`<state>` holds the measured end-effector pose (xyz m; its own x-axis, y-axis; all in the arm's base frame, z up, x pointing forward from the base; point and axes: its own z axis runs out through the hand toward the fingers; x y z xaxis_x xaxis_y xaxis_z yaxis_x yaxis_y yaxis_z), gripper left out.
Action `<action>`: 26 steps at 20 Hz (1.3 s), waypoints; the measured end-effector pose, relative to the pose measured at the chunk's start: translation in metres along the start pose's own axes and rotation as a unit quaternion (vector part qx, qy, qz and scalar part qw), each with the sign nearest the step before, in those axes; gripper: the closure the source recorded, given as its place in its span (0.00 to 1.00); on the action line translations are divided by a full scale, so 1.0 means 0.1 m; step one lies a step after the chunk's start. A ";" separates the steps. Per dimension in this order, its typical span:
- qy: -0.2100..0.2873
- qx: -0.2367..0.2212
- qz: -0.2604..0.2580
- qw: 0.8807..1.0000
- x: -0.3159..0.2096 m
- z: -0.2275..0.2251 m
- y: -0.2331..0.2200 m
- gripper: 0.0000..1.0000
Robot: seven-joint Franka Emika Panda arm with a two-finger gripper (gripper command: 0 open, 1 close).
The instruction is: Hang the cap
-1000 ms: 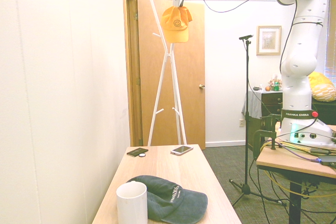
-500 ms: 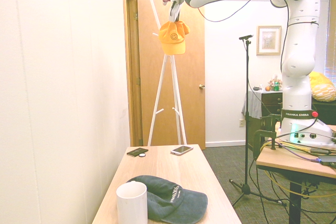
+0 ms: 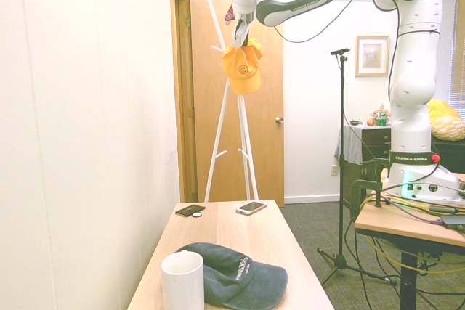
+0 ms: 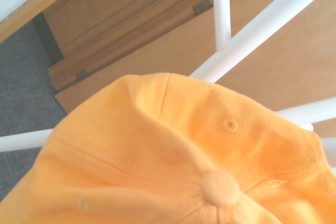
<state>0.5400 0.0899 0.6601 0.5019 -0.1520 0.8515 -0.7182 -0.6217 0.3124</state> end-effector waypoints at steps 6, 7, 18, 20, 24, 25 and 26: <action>0.005 0.008 0.000 1.000 -0.01 -0.11 -0.04 0.00; 0.005 0.010 0.000 1.000 -0.02 -0.13 -0.05 0.00; -0.083 0.057 0.017 0.995 -0.11 -0.29 -0.07 0.00; -0.142 0.087 0.014 0.986 -0.15 -0.50 -0.06 0.00; -0.248 0.147 -0.006 0.957 -0.17 -1.09 0.02 0.00; -0.272 0.161 -0.011 0.949 -0.14 -1.17 0.05 0.00; -0.295 0.175 -0.016 0.939 -0.12 -1.22 0.07 0.00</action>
<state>0.4704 0.1806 0.7037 0.7744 -0.4637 0.4305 -0.5474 -0.8322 0.0883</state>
